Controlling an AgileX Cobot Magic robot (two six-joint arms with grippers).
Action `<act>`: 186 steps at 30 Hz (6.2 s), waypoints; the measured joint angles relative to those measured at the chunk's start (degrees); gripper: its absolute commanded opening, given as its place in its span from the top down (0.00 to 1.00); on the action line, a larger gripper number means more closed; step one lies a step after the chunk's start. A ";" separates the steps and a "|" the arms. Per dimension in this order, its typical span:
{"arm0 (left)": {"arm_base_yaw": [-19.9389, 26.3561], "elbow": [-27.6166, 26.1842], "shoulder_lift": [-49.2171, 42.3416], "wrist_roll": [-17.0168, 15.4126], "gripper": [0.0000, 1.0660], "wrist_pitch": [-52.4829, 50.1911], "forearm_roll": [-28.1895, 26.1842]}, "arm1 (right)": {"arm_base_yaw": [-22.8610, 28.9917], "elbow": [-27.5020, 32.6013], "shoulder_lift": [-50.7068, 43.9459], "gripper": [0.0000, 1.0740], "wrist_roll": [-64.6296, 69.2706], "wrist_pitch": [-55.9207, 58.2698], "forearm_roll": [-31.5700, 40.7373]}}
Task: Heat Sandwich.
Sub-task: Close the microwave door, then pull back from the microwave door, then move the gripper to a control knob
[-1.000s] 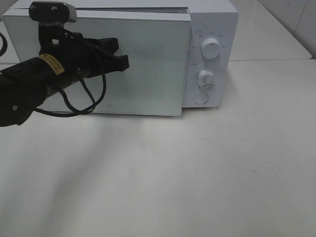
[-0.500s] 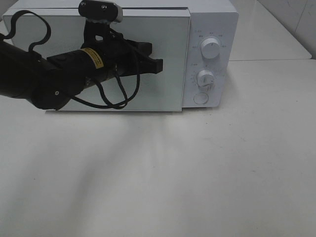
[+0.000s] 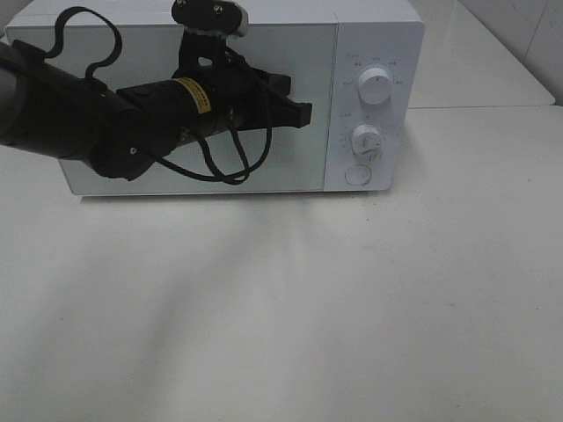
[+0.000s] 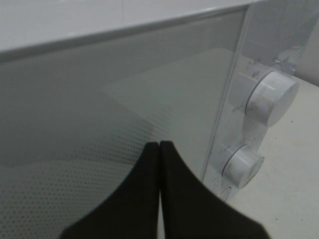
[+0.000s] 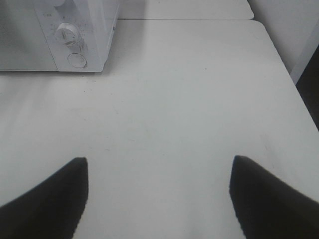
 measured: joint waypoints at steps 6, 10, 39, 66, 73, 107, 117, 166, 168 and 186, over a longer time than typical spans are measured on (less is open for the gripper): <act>0.00 -0.06 0.00 -0.06 1.00 0.06 0.29 | 0.00 0.00 0.00 0.30 0.00 0.00 0.00; 0.00 -0.11 0.00 -0.11 1.00 0.11 0.29 | 0.00 0.00 0.00 0.30 0.00 0.00 0.00; 0.97 16.50 -12.78 -0.80 1.00 -0.57 -2.52 | 0.00 0.00 0.00 0.30 0.00 0.00 0.00; 1.09 24.81 -26.36 -5.33 0.08 27.33 0.63 | 0.00 0.00 0.00 0.30 0.00 0.00 0.00; 1.43 15.30 -26.70 -5.33 0.08 57.01 3.38 | 0.00 0.00 0.00 0.30 0.00 0.00 0.00; 32.89 12.55 -44.75 7.91 0.08 90.53 -11.46 | 0.00 0.00 0.00 0.30 0.00 0.00 0.00; 34.78 22.29 -53.57 9.74 0.08 90.36 -11.92 | 0.00 0.00 0.00 0.30 0.00 0.00 0.00; 34.78 35.18 -112.07 16.10 0.08 93.91 -14.90 | 0.00 0.00 0.00 0.30 0.00 0.00 0.00; 34.78 35.18 -112.70 16.10 0.08 93.91 -14.90 | 0.00 0.00 0.00 0.30 0.00 0.00 0.00; 34.78 35.29 -116.02 16.10 0.08 93.91 -14.90 | 0.00 0.00 0.00 0.30 0.00 0.00 0.00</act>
